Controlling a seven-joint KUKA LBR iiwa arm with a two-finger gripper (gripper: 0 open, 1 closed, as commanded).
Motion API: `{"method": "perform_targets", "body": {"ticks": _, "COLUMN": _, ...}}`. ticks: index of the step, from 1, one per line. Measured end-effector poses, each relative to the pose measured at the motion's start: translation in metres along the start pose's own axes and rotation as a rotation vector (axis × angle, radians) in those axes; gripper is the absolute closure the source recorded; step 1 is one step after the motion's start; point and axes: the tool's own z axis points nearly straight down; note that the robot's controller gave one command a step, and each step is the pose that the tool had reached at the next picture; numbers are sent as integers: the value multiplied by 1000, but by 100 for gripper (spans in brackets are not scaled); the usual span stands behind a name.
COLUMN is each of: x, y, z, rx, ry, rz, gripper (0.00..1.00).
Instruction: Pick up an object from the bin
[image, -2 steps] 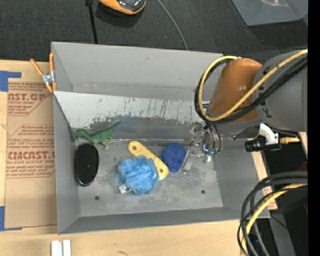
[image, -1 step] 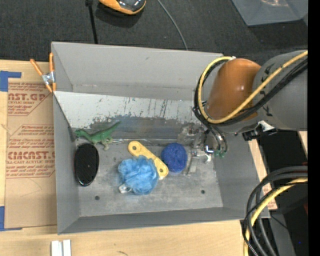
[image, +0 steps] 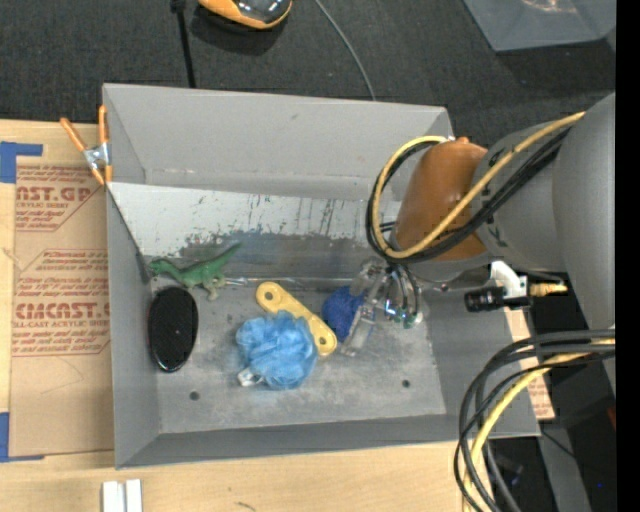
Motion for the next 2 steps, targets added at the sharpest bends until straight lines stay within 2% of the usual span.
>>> {"method": "perform_targets", "body": {"ticks": 1, "x": -5, "y": 4, "z": 34, "rx": -1, "ry": -14, "rz": -252, "gripper": 100}}
{"method": "perform_targets", "body": {"ticks": 2, "x": -5, "y": 4, "z": 34, "rx": -1, "ry": -14, "rz": -251, "gripper": 100}}
